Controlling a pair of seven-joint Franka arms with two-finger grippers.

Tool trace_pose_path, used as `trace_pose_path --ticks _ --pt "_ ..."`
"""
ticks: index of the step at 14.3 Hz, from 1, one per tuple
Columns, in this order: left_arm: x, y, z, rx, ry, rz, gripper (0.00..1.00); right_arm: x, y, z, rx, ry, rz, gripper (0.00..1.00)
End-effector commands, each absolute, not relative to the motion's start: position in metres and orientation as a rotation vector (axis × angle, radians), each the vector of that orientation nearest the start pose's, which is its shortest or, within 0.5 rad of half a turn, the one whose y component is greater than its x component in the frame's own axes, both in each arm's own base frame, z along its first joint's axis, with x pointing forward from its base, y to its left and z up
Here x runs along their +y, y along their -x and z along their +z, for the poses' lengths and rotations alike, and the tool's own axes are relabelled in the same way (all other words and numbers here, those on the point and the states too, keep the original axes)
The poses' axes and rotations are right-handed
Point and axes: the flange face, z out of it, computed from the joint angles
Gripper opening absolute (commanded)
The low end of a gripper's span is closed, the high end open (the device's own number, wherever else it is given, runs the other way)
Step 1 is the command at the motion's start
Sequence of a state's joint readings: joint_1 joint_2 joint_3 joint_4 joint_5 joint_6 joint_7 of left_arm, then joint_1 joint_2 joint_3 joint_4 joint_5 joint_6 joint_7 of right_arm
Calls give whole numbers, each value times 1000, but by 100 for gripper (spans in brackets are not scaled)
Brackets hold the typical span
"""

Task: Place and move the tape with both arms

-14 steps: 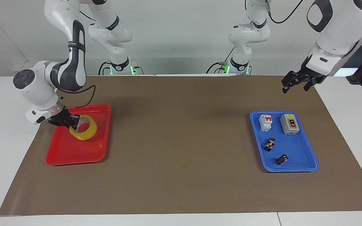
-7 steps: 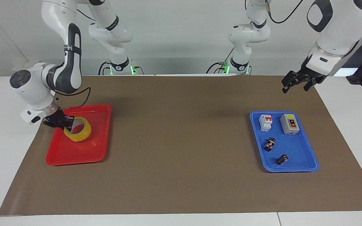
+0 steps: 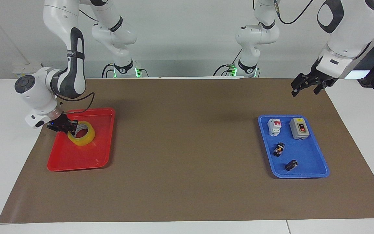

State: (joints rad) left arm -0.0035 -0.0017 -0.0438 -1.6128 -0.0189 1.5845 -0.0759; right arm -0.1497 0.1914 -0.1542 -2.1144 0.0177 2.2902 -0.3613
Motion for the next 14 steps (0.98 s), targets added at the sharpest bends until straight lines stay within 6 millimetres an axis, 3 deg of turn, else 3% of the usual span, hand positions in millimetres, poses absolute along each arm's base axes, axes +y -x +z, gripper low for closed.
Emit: trace_pose_path --ticks 1,2,6,8,10,14 --pt "-26 -549 608 -33 3171 56 100 -165 -545 335 -90 3152 -14 100" --pt "-26 -550 607 -33 3171 58 100 -165 -549 344 -74 3152 -37 100" --pt "-26 -549 608 -33 3171 56 100 -147 -563 420 -113 3131 -24 100" --pt "-26 -549 608 -33 3171 56 100 -142 -554 460 -35 3117 -4 100" --pt "-26 -550 607 -33 3171 58 100 -117 -537 507 -32 3109 -33 100" --pt "-26 -549 608 -33 3171 56 100 -116 -529 588 26 3109 41 100"
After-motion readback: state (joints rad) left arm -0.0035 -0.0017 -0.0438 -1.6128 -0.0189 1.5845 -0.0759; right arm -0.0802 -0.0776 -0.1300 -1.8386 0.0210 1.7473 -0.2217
